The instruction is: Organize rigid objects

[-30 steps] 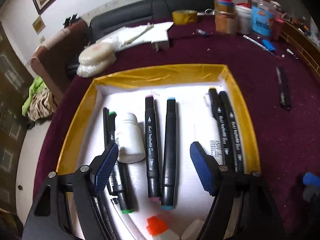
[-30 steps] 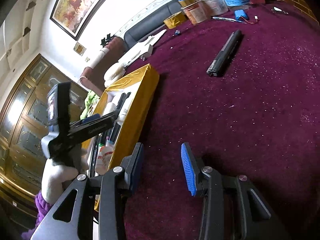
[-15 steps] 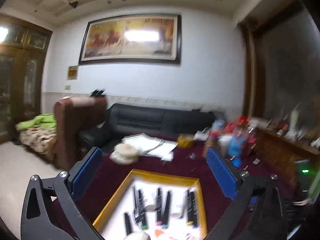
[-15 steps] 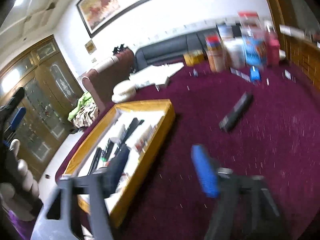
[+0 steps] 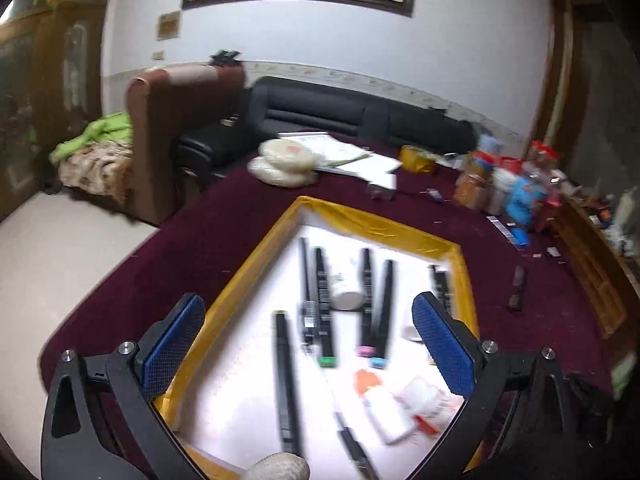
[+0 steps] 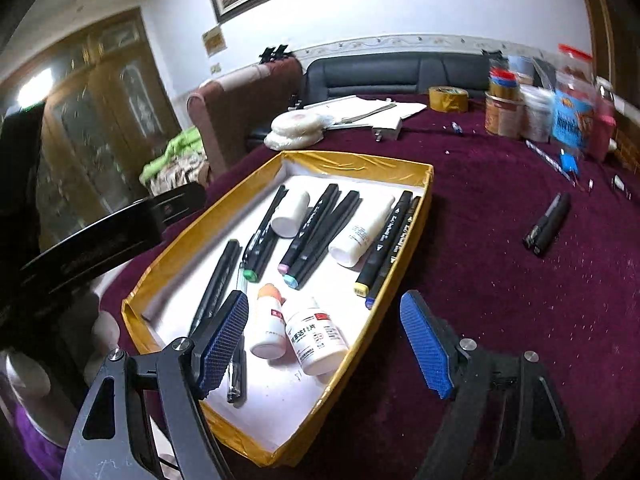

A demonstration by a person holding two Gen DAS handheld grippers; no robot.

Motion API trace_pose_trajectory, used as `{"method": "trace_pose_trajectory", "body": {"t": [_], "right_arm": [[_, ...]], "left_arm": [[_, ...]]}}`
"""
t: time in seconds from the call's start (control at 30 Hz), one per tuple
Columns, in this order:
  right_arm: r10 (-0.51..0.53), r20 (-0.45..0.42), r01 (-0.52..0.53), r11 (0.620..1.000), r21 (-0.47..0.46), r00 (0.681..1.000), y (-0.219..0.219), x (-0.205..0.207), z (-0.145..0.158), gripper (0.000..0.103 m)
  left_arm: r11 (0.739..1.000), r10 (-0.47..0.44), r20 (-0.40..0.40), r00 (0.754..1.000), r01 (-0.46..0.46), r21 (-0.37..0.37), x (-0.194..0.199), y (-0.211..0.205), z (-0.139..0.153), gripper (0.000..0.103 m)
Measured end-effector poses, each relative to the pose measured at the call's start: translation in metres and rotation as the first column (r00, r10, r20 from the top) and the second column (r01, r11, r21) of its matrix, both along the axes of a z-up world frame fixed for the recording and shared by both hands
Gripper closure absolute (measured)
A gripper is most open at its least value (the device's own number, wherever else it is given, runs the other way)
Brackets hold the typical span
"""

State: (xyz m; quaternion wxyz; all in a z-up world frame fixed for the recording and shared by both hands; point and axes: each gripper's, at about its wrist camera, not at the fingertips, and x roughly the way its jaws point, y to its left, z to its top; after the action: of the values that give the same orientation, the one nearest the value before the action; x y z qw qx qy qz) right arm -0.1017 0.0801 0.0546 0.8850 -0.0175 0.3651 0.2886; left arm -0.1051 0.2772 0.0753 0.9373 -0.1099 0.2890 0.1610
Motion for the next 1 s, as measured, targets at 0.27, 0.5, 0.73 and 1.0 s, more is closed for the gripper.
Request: {"method": "trace_pose_trajectory", "body": {"t": [0.27, 0.5, 0.73, 1.0], "right_arm": [[0.000, 0.002, 0.000, 0.999, -0.045, 1.000, 0.013, 0.000, -0.003, 0.029], [-0.006, -0.015, 0.005, 0.998, -0.070, 1.000, 0.017, 0.000, -0.007, 0.029], [-0.006, -0.024, 0.004, 0.996, -0.084, 1.000, 0.021, -0.001, -0.009, 0.029], [-0.022, -0.034, 0.019, 0.996, -0.084, 0.999, 0.017, -0.001, -0.009, 0.029]], "left_arm": [[0.996, 0.074, -0.051, 0.996, -0.072, 0.045, -0.010, -0.001, -0.009, 0.000], [0.995, 0.100, -0.112, 0.989, -0.097, 0.030, -0.014, 0.007, -0.017, 0.000], [0.995, 0.100, -0.139, 0.985, -0.099, 0.019, -0.017, 0.009, -0.019, 0.000], [0.996, 0.085, -0.171, 0.982, -0.086, 0.003, -0.016, 0.009, -0.021, 0.000]]}}
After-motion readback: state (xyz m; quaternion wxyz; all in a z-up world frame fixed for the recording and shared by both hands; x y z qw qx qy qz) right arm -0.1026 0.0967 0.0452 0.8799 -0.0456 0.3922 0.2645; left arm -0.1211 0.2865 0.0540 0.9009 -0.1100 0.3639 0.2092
